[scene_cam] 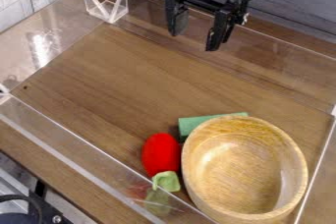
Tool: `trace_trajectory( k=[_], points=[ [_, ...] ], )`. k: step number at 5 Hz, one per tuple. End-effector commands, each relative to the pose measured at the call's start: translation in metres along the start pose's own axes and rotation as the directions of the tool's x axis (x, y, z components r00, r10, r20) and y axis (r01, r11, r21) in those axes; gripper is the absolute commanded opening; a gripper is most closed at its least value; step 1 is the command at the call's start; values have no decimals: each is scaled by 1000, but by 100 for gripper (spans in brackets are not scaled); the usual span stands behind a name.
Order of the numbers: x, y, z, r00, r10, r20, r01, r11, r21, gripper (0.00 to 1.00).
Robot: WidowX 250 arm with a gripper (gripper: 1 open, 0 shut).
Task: Move the red object to the right side of the table
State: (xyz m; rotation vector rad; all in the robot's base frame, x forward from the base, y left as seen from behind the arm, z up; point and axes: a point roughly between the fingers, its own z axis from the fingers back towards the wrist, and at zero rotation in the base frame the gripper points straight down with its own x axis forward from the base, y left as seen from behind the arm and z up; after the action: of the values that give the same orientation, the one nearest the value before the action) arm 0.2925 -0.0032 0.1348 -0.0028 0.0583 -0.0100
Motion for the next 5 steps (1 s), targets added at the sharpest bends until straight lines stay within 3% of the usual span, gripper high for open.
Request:
trace_trajectory(
  k=[1, 2, 5],
  points=[
    [-10, 0, -13, 999, -34, -33, 34, 999, -5, 100],
    [-20, -1, -26, 995, -70, -66, 70, 998, -11, 100],
    [-79, 20, -62, 986, -161, -32, 161, 987, -18, 100]
  ],
)
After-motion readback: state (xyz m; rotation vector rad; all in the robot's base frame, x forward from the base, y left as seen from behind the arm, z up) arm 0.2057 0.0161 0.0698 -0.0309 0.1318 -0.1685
